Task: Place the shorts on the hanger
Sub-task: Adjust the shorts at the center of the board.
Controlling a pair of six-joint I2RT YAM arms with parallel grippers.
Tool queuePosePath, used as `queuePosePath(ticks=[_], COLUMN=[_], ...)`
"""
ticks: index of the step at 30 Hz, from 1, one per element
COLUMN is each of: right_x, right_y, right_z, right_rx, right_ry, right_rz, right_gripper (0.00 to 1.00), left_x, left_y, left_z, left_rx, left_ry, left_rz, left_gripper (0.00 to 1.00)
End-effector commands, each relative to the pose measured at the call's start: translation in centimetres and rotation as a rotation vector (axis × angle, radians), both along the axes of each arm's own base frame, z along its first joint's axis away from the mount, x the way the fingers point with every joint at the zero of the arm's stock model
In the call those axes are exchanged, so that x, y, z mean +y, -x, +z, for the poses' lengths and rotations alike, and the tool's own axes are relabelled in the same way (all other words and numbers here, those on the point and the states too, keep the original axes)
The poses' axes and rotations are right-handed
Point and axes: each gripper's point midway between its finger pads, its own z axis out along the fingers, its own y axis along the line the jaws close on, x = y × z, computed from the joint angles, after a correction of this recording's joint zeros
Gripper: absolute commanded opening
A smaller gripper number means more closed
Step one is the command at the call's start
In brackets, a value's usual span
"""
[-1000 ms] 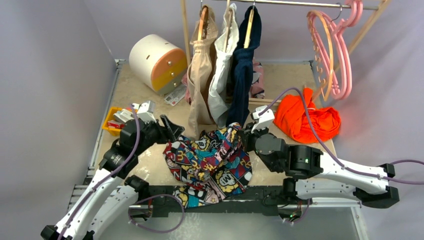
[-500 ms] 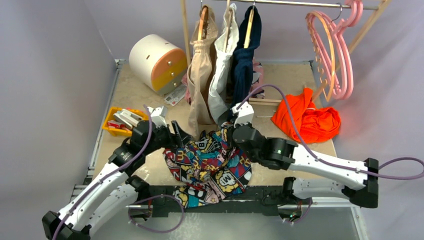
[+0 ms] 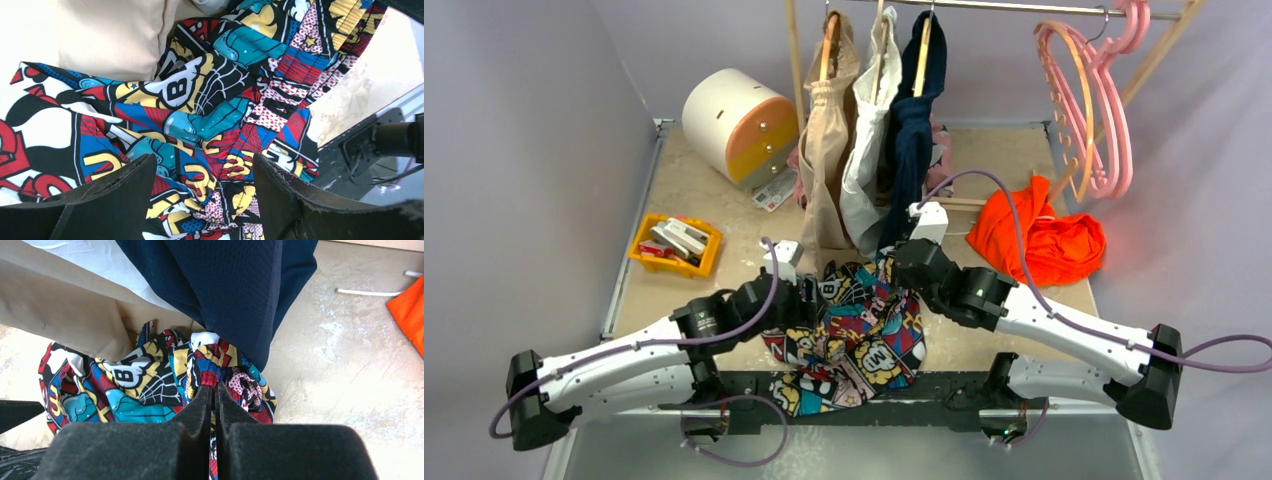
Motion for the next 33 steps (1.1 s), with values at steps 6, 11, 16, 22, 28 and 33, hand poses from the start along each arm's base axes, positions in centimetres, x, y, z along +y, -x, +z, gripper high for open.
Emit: queuePosePath(ticks=[6, 11, 16, 22, 28, 33], right_x=[-0.2, -0.3, -0.6, -0.8, -0.7, -0.7], right_y=[0.1, 0.1, 0.1, 0.2, 0.2, 0.3], right_z=[0.7, 0.7, 0.9, 0.8, 1.0, 1.0], right_rx=[-0.005, -0.006, -0.012, -0.01, -0.011, -0.009], right_ry=[-0.049, -0.04, -0.043, -0.041, -0.045, -0.045], right_rz=[-0.016, -0.018, -0.023, -0.022, -0.018, -0.016], right_gripper=[0.0, 0.0, 0.0, 0.0, 0.0, 0.0], left_x=[-0.7, -2.3, -3.5, -3.5, -2.9, -3.0], left_y=[2.0, 4.0, 5.1, 5.4, 5.0, 5.0], left_z=[0.5, 0.1, -1.8, -3.3, -4.9, -6.0], left_rx=[-0.143, -0.215, -0.231, -0.231, -0.247, -0.247], left_ry=[-0.159, -0.274, -0.354, -0.398, -0.485, -0.54], left_rz=[0.05, 0.003, -0.04, -0.037, -0.004, -0.007], left_gripper=[0.72, 0.76, 0.79, 0.8, 0.8, 0.79])
